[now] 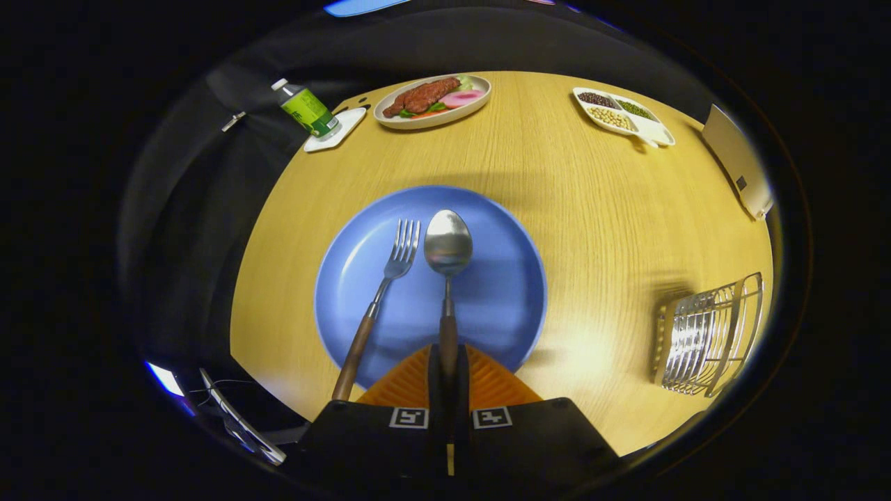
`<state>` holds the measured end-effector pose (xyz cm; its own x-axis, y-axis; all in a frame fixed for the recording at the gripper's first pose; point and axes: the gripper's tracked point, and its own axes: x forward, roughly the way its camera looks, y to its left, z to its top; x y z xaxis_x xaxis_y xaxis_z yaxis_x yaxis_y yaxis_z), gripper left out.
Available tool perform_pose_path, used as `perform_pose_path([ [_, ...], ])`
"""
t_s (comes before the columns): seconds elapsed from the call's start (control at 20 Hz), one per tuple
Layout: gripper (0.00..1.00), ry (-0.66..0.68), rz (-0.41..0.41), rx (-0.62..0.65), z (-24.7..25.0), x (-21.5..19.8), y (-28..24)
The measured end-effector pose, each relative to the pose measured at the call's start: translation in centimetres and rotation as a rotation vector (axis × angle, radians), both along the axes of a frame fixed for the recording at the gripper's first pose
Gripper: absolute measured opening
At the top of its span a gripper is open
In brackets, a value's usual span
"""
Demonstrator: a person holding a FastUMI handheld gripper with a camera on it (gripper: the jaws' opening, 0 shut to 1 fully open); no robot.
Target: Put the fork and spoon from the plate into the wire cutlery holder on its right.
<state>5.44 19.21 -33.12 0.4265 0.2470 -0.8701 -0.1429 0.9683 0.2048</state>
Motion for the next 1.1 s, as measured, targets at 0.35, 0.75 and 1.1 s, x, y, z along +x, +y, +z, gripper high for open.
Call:
perform_pose_path([
  [0.35, 0.08, -0.011, 0.059, 0.037, 5.4, -3.3, -4.5],
  [0.75, 0.08, 0.065, 0.230, -0.103, 11.3, -7.7, -14.9],
  [1.1, 0.08, 0.181, 0.246, -0.159, 13.2, -8.1, -21.4],
])
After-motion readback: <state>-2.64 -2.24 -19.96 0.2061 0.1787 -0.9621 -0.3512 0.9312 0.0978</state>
